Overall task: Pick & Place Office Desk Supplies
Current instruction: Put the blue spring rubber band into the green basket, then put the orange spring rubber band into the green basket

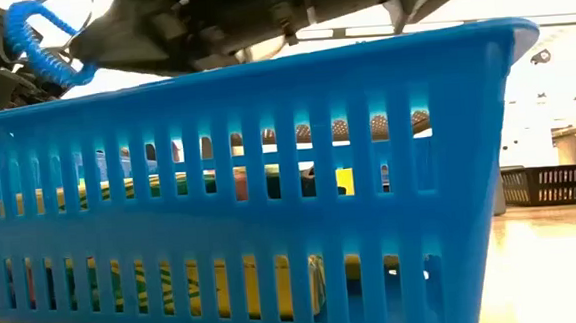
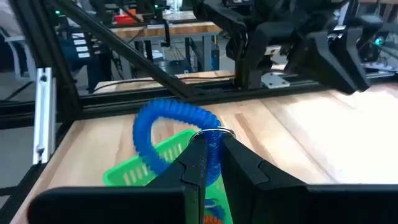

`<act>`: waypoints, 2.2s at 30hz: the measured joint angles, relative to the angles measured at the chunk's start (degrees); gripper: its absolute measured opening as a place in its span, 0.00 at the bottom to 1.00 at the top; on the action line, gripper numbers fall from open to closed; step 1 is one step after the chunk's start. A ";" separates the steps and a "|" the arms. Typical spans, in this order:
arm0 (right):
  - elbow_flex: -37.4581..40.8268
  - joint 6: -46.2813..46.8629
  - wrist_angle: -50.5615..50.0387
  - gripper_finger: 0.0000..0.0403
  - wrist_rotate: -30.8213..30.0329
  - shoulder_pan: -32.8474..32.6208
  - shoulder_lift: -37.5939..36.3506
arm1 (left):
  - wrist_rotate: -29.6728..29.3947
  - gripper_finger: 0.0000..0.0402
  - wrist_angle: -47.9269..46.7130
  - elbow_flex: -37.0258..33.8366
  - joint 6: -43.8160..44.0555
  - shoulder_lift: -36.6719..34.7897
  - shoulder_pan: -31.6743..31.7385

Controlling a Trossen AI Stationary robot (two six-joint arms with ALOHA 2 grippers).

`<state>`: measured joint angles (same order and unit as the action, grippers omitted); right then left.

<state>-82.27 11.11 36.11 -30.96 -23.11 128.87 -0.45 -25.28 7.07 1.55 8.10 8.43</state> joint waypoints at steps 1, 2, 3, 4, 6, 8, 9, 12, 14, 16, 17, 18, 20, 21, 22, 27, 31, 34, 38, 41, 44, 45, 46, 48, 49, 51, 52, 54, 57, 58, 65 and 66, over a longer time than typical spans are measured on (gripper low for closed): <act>-1.53 0.80 -1.05 0.08 -0.02 0.20 1.15 | 0.02 0.26 0.00 0.00 -0.01 0.00 0.02; -3.31 1.96 -2.76 0.08 0.00 0.40 2.41 | 0.01 0.26 0.00 0.00 -0.01 0.00 0.01; -4.97 3.15 -5.38 0.08 -0.01 0.58 3.43 | 0.02 0.26 0.00 0.00 -0.01 0.00 0.01; -6.65 4.52 -8.92 0.08 0.00 0.81 4.24 | 0.01 0.26 0.00 0.00 -0.01 0.00 0.01; -10.75 7.67 -16.41 0.08 0.02 1.23 5.99 | 0.01 0.26 0.00 0.00 0.00 0.00 0.01; -14.67 9.74 -24.50 0.08 -0.07 1.52 7.04 | 0.00 0.26 0.00 0.00 0.00 0.00 0.00; -16.92 10.71 -28.26 0.08 -0.21 1.66 7.61 | 0.02 0.26 0.00 0.00 0.00 0.00 0.01; -22.16 12.38 -38.66 0.08 -0.48 1.85 8.33 | 0.02 0.26 0.00 0.00 -0.01 0.00 0.00; -24.96 13.66 -43.37 0.08 -0.46 1.86 8.84 | 0.02 0.26 0.00 0.00 -0.01 0.00 0.02; -27.44 15.14 -47.77 0.08 -0.10 1.86 9.52 | 0.00 0.26 0.00 0.00 -0.01 0.00 0.00; -28.49 16.01 -49.10 0.08 0.47 1.88 9.98 | 0.02 0.26 0.00 0.01 -0.01 0.00 0.01; -29.40 16.90 -50.62 0.08 1.20 1.95 10.48 | 0.01 0.26 0.00 0.00 -0.01 0.00 0.01; -30.95 18.59 -52.42 0.08 2.66 2.15 11.77 | 0.02 0.26 0.00 0.00 -0.01 0.00 0.00; -31.18 18.84 -52.82 0.08 3.10 2.24 12.25 | 0.02 0.26 0.00 0.00 -0.01 0.00 0.00; -31.20 18.96 -53.02 0.08 3.36 2.28 12.54 | 0.02 0.26 0.00 0.00 0.01 0.00 0.02; -30.95 21.77 -52.88 0.08 4.28 2.51 12.64 | 0.02 0.26 0.00 0.00 -0.01 0.00 0.01; -30.85 21.94 -53.26 0.08 4.47 2.51 12.64 | 0.02 0.26 0.00 0.00 -0.01 0.00 0.00; -30.85 21.94 -53.11 0.08 4.46 2.51 12.64 | 0.02 0.26 0.00 0.00 0.00 0.00 0.01; -30.85 21.94 -53.11 0.08 4.46 2.51 12.64 | 0.02 0.26 0.00 0.01 0.00 0.00 0.01; -30.98 21.94 -53.06 0.08 4.46 2.51 12.60 | 0.02 0.26 0.00 0.00 -0.01 0.00 0.01; -31.40 21.75 -53.18 0.09 4.46 2.51 12.51 | 0.02 0.26 0.00 0.00 -0.01 0.00 0.01; -31.60 21.58 -53.29 0.10 4.46 2.51 12.43 | 0.02 0.26 0.00 0.00 -0.01 0.00 0.02; -31.76 21.49 -53.39 0.11 4.42 2.51 12.35 | 0.02 0.26 0.00 0.02 -0.01 0.00 0.00; -31.87 21.47 -53.52 0.14 4.23 2.51 12.18 | 0.02 0.26 0.00 0.00 -0.01 0.00 0.00; -31.87 21.46 -53.55 0.16 4.21 2.51 12.14 | 0.00 0.26 0.00 0.00 -0.01 0.00 0.00; -31.87 21.48 -53.66 0.19 4.17 2.51 12.14 | 0.02 0.26 0.00 0.00 0.00 0.00 0.00; -31.87 21.48 -53.74 0.21 4.17 2.51 12.14 | 0.02 0.26 0.00 0.00 -0.01 0.00 0.00; -31.87 21.48 -53.72 0.24 4.03 2.51 12.14 | 0.01 0.26 0.00 0.01 -0.01 0.00 0.00; -31.87 21.48 -53.70 0.27 4.00 2.51 12.14 | 0.01 0.26 0.00 0.01 -0.01 0.00 0.01; -31.87 21.48 -53.72 0.28 4.00 2.51 12.14 | 0.02 0.26 0.00 0.00 -0.01 0.00 0.01; -31.85 21.22 -53.71 0.28 0.01 2.04 10.77 | 0.00 0.26 0.00 0.00 -0.01 0.00 0.00; -31.85 21.23 -53.78 0.28 -0.45 1.85 10.17 | 0.02 0.26 0.00 0.00 -0.01 0.00 0.02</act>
<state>-114.13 32.34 -17.67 -31.41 -21.26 139.04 -0.43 -25.28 7.07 1.54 8.10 8.45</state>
